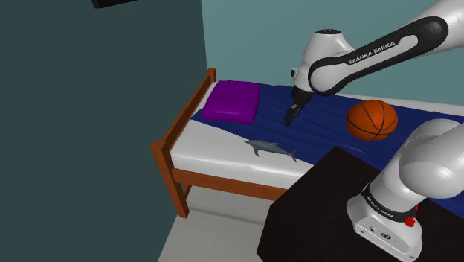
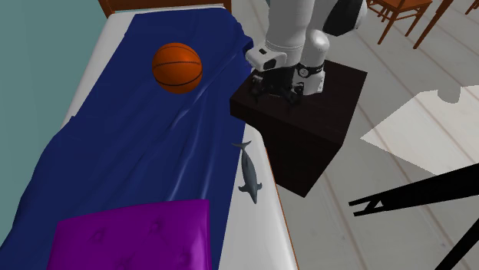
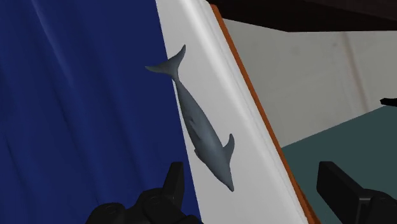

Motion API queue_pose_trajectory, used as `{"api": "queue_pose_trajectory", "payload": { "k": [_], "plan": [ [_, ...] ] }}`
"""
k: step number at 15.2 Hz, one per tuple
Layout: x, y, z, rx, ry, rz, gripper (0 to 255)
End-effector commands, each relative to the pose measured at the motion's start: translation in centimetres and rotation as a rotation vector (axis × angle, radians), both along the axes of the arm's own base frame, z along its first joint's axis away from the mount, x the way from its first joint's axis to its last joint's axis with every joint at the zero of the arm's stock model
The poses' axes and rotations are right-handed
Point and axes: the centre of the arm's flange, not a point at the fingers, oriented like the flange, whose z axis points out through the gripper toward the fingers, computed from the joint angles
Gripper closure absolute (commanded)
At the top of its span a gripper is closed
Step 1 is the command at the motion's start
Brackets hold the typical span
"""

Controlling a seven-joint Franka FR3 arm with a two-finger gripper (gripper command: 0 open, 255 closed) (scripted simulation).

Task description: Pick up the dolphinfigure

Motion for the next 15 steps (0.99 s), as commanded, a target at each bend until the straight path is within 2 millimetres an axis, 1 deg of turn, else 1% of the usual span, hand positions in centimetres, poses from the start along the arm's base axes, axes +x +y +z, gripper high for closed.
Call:
{"api": "queue_pose_trajectory", "payload": {
  "k": [1,15],
  "plan": [
    [0.8,-0.2,-2.6,-0.013,-0.013,0.043,0],
    [7.6,-0.9,-19.4,-0.100,-0.079,0.329,0]
  ]
}}
